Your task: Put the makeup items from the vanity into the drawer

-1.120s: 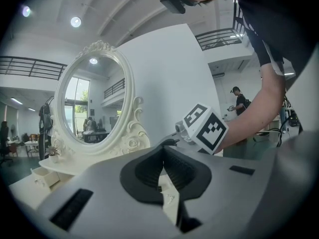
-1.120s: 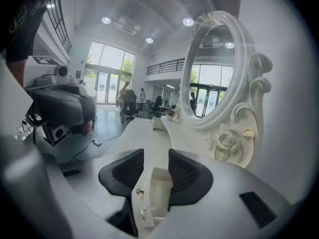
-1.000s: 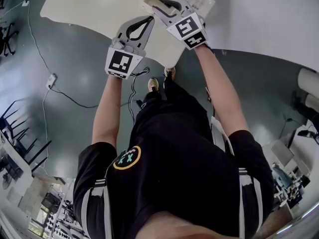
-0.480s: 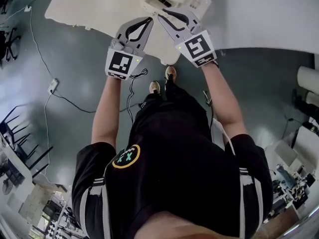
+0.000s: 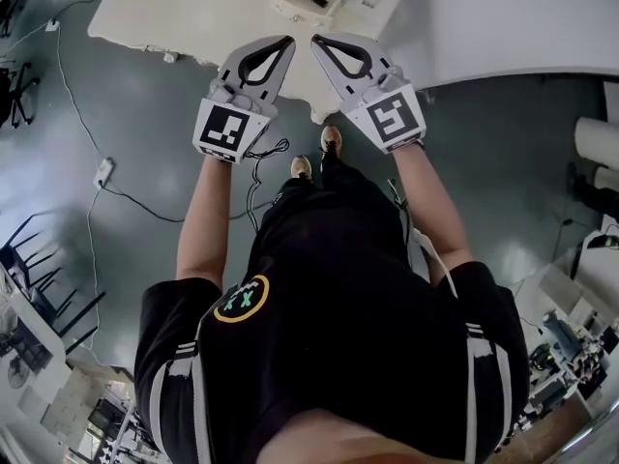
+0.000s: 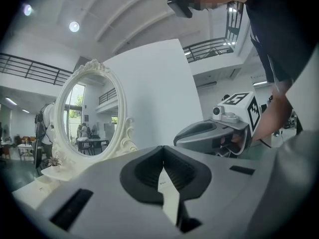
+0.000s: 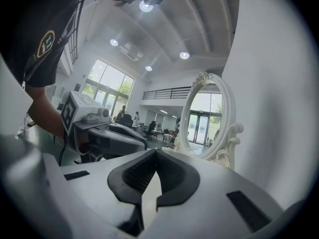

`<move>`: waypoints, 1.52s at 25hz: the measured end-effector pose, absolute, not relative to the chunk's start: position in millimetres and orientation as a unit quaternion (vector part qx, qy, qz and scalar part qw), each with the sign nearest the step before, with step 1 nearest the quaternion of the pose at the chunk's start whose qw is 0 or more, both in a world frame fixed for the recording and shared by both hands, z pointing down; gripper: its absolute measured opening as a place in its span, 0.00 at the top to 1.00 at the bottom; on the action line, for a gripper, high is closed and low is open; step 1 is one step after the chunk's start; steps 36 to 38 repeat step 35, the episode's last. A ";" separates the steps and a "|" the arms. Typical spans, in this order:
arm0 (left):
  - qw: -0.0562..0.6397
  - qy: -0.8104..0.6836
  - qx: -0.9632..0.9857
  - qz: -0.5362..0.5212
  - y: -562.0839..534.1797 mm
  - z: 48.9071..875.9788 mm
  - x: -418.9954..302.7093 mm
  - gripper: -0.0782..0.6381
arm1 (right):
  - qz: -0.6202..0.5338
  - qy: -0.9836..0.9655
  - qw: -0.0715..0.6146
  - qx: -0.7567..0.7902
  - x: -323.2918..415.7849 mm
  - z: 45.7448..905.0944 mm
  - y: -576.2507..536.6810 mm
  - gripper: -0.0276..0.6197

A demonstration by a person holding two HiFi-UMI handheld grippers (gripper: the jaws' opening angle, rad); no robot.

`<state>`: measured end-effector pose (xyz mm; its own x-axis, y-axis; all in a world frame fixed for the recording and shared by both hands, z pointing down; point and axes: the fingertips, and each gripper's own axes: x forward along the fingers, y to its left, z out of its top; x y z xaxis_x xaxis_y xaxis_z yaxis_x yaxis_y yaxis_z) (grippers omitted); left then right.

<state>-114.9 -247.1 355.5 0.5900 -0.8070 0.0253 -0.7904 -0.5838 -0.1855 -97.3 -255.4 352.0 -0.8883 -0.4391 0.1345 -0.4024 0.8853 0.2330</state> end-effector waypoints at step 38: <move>0.055 0.454 -0.888 -0.046 -239.2 346.5 -102.8 0.86 | -0.111 -0.963 0.042 0.241 -72.7 330.4 -241.4 0.93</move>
